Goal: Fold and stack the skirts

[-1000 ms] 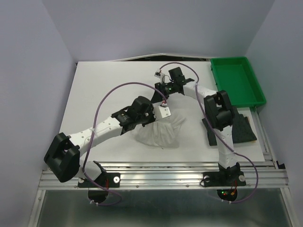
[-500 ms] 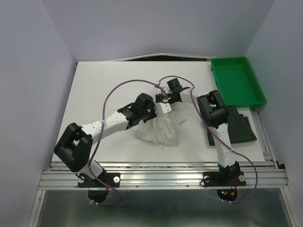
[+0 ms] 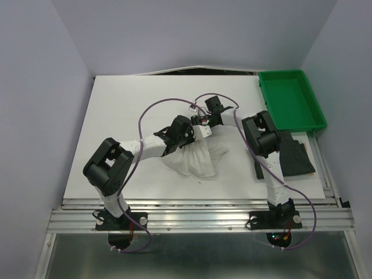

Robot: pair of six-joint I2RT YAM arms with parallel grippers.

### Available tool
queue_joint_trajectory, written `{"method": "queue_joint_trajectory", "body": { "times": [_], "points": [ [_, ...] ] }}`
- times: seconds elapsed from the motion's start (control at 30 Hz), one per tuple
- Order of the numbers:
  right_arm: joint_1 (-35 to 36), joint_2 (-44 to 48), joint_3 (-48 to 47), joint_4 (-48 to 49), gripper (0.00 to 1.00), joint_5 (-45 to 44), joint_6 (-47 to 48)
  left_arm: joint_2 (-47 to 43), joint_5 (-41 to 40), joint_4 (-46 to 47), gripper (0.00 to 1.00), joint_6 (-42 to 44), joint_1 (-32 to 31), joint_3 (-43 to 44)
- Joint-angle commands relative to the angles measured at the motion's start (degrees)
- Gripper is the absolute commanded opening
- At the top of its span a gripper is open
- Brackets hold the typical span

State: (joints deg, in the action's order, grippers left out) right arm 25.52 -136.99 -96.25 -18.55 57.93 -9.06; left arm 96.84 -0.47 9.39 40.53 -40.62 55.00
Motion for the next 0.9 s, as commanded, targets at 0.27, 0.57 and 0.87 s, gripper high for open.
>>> {"method": "queue_joint_trajectory", "body": {
  "times": [0.27, 0.57, 0.87],
  "points": [
    [-12.0, 3.6, -13.6, -12.5, 0.55, -26.3, 1.3, 7.2, 4.8, -5.6, 0.0, -1.5, 0.5, 3.5],
    [-17.4, 22.1, -3.9, -13.8, 0.57, -24.0, 5.1, 14.0, 4.2, -18.0, 0.11, -20.4, 1.5, 14.2],
    [-16.9, 39.1, 17.1, 7.3, 0.53, -4.3, -15.8, 11.6, 9.1, -20.6, 0.34, -35.3, 6.3, 16.4]
  ]
}}
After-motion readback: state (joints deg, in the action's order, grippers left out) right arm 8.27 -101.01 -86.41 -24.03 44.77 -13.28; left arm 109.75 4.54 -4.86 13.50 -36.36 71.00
